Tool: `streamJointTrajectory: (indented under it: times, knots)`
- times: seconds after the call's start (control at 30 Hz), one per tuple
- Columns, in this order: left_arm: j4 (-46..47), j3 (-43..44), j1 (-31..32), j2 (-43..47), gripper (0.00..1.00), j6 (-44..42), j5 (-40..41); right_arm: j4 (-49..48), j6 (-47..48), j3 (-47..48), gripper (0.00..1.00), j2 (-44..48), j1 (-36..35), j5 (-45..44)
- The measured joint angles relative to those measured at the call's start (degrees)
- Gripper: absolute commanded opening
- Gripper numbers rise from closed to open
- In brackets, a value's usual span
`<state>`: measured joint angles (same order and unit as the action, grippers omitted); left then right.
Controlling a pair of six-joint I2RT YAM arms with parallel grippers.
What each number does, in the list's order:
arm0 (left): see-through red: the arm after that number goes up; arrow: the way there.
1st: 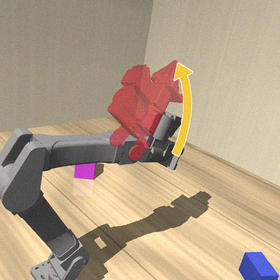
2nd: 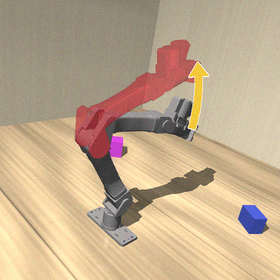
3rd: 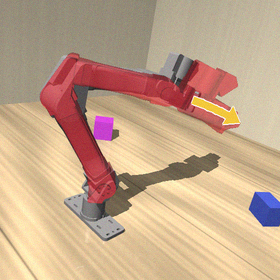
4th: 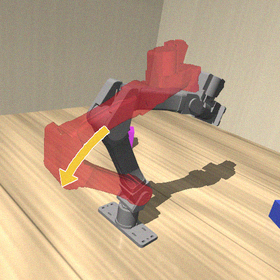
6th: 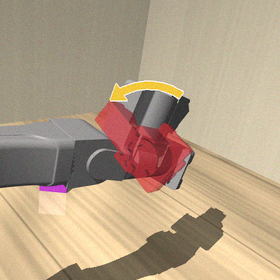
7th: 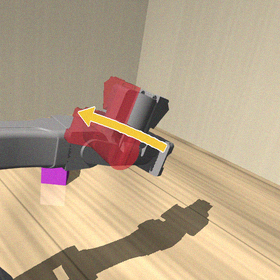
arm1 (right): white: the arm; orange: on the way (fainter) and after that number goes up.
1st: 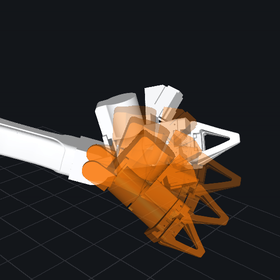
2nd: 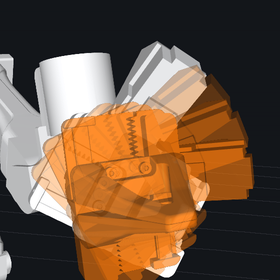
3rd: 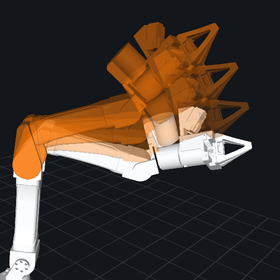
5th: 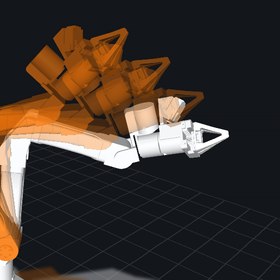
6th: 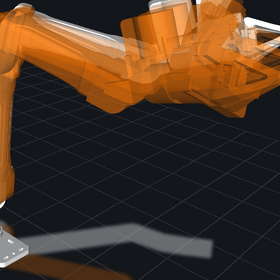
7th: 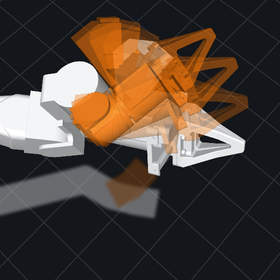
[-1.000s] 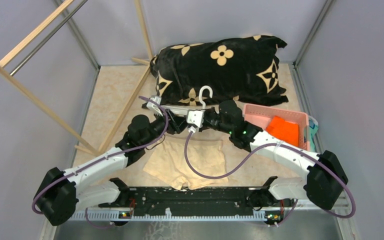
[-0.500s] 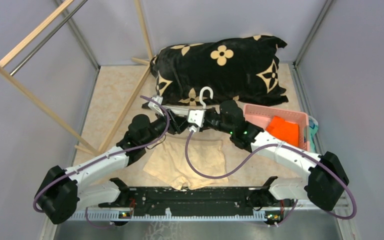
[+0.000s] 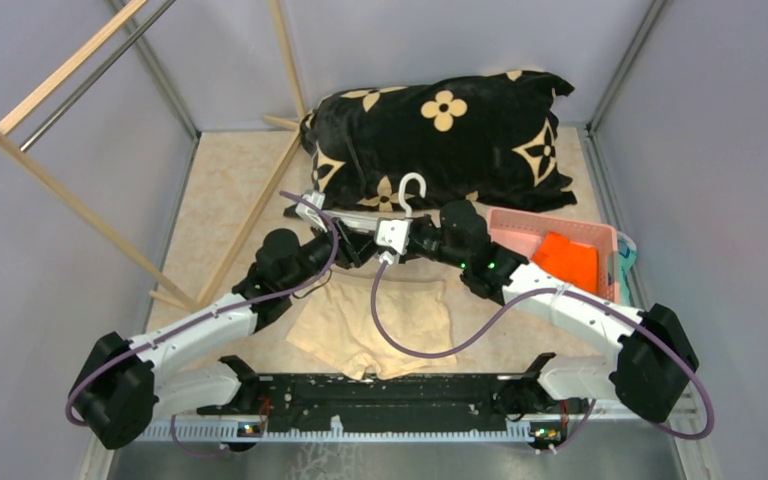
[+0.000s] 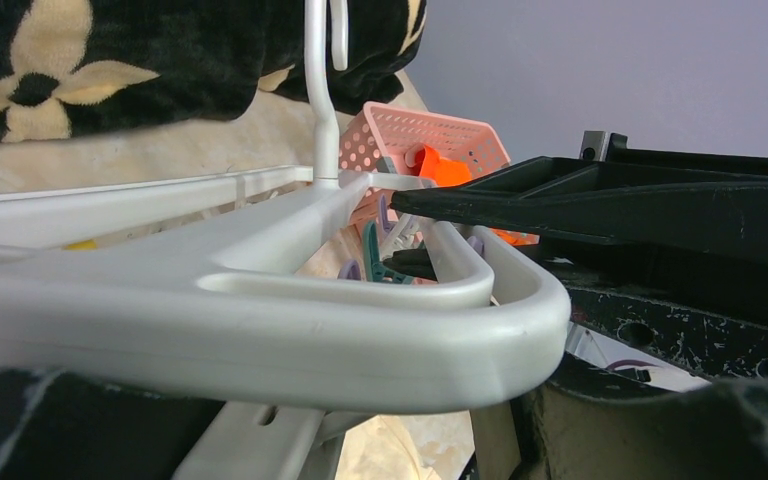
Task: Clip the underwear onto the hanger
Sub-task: Open the clamp at the hanger.
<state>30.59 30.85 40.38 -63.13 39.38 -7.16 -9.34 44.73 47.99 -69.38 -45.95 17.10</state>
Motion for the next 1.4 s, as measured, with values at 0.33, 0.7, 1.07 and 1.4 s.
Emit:
streamJointTrajectory:
  times: [0.33,0.7,1.07,1.4]
  knots:
    - [-1.46,-0.11,0.0,1.75,0.14,-0.22,0.31,-0.2,-0.33,0.0,0.0,0.0,-0.04,0.42]
    - [-0.94,-0.57,0.0,1.9,0.58,-0.48,0.2,-0.39,-5.42,0.57,0.0,-0.66,-0.42,-1.38]
    - [1.4,-0.55,0.0,1.66,0.71,-0.68,0.22,-0.98,-9.49,1.22,0.0,-1.49,-0.42,-4.22]
    - [1.64,-0.55,0.0,1.31,0.49,-0.44,0.26,-1.33,-10.01,1.22,0.0,-1.53,-0.42,-4.37]
